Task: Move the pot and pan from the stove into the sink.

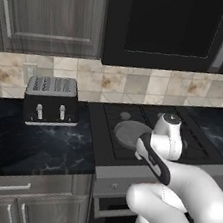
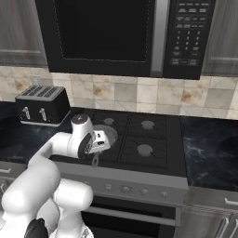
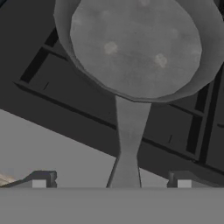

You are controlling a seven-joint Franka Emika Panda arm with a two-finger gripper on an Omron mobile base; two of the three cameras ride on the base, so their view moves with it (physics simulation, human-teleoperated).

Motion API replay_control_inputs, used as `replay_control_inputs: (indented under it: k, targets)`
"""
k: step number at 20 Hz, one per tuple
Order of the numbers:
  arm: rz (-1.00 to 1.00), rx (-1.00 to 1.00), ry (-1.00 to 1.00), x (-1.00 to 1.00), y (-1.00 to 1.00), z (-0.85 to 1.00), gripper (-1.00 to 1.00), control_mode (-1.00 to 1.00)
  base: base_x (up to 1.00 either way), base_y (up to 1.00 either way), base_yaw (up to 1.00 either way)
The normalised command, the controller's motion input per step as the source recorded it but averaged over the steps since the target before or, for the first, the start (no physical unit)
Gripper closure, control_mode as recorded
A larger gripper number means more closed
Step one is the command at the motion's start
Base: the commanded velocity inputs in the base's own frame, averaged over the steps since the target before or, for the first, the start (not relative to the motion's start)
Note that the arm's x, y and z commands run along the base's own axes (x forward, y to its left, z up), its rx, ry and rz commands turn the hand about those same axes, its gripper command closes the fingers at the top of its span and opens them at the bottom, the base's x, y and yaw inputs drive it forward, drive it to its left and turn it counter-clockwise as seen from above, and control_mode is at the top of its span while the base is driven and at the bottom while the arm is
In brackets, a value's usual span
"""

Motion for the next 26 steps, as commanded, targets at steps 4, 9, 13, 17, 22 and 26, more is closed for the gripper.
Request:
replay_control_inputs:
  k: [4, 9, 13, 17, 22, 26]
  targets:
    - [0.00, -0.03, -0.08, 0.09, 0.00, -0.57, -1.00, -1.00, 0.00, 0.00, 0.00]
    - [0.00, -0.02, -0.12, 0.03, 0.00, -0.67, -1.00, -1.00, 0.00, 0.00, 0.00]
    - [0.00, 0.00, -0.14, 0.02, 0.00, -0.59, -1.00, -1.00, 0.00, 0.00, 0.00]
    - [0.00, 0.00, -0.08, 0.03, 0.00, -0.22, -1.00, -1.00, 0.00, 0.00, 0.00]
    - [0.00, -0.01, 0.01, 0.00, 0.00, -0.16, -1.00, -1.00, 0.00, 0.00, 0.00]
    - [0.00, -0.04, 0.01, 0.00, 0.00, -0.47, -1.00, -1.00, 0.00, 0.00, 0.00]
